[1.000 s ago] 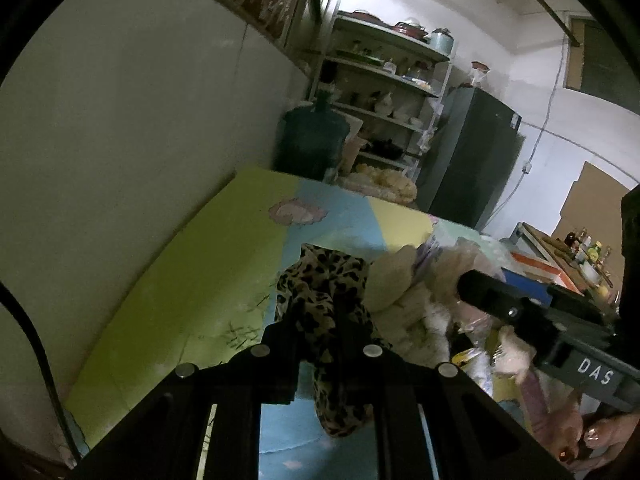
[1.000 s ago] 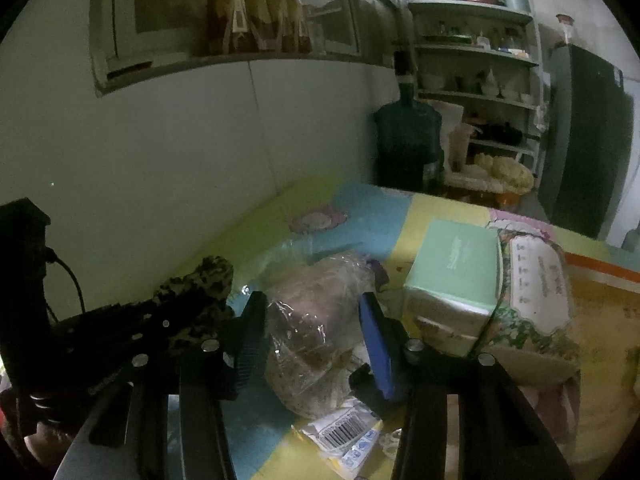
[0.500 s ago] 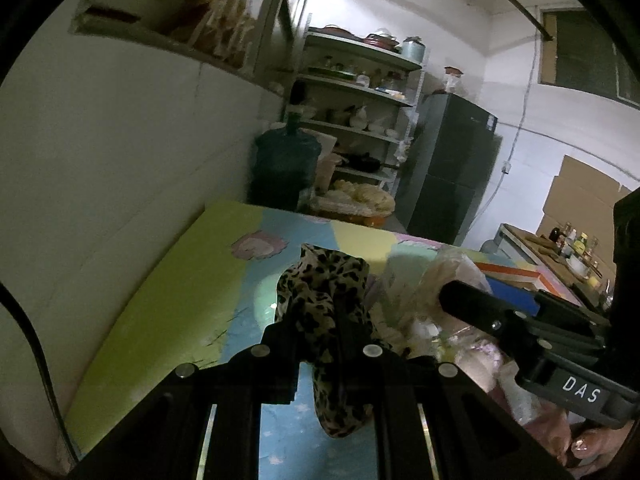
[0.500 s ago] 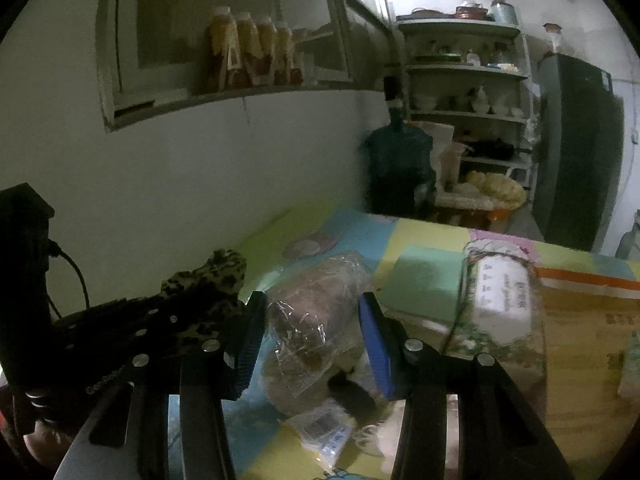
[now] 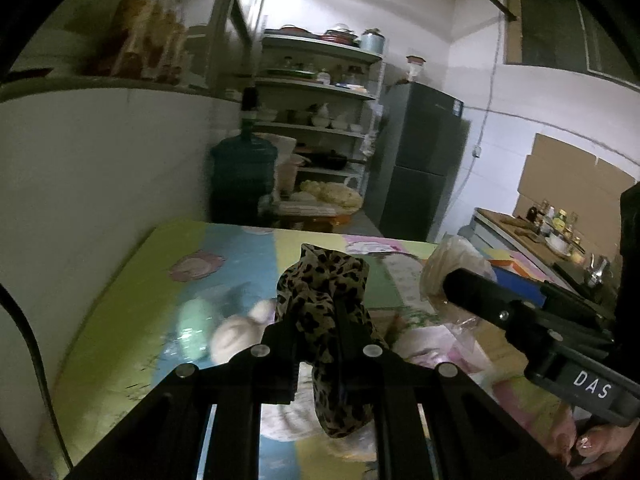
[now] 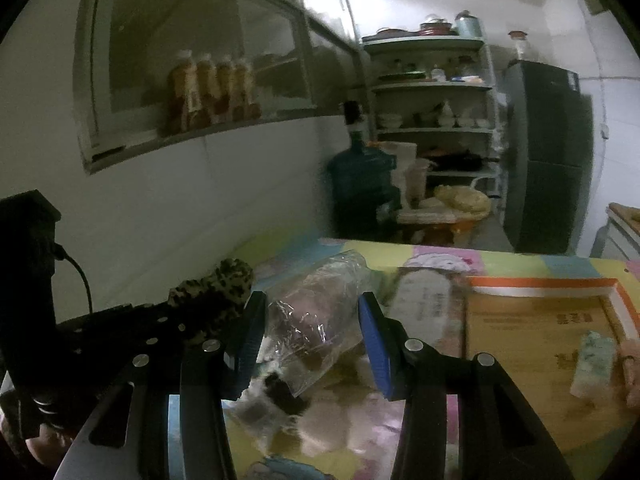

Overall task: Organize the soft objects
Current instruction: 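Carry the leopard cloth and plastic bag over the orange-rimmed tray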

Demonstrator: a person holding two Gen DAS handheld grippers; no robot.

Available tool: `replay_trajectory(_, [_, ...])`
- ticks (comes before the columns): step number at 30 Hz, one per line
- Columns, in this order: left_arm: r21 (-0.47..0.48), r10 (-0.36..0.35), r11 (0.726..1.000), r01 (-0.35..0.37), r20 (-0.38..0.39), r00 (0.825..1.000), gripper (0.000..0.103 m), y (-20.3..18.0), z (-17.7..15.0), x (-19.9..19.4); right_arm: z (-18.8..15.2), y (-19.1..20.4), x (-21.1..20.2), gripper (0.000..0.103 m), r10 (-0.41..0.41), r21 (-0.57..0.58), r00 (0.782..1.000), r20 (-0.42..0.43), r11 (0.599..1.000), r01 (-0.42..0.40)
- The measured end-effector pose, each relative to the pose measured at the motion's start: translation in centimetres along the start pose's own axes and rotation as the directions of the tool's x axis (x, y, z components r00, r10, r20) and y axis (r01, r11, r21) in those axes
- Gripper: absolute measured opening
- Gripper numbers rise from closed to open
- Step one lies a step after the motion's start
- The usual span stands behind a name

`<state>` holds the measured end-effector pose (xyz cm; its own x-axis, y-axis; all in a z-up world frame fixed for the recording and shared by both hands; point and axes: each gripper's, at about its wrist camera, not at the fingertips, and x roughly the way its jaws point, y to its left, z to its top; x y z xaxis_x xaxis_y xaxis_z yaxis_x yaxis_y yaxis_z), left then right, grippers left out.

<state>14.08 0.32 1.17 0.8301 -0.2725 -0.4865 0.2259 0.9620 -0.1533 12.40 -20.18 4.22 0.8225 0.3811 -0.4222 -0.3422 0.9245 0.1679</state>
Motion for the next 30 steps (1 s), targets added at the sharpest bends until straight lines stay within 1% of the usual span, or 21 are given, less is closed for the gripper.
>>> replay_trajectory(9, [0.052,-0.062,0.997,0.062,-0.014,0.998,0.014,-4.9,1.0,1.9,0.2,-4.1,-2.7,0.048,-0.066,0.039,0.997,0.039,0.997,0.065])
replay_trajectory(17, [0.100,-0.120,0.987,0.122,-0.028,0.992,0.014,-9.4,1.6,3.5,-0.3,-7.9,-5.2,0.048,-0.130,0.081,0.990,0.060,0.989,0.125])
replay_trajectory(25, [0.134,-0.189,0.972,0.195,-0.057,0.980,0.014,-14.1,1.5,5.1,-0.9,-11.5,-7.7,0.048,-0.200,0.121,0.977,0.073,0.974,0.190])
replay_trajectory(30, [0.140,-0.230,0.961,0.238,-0.076,0.970,0.014,-16.7,1.4,6.0,-1.5,-14.2,-9.5,0.048,-0.253,0.155,0.964,0.078,0.959,0.239])
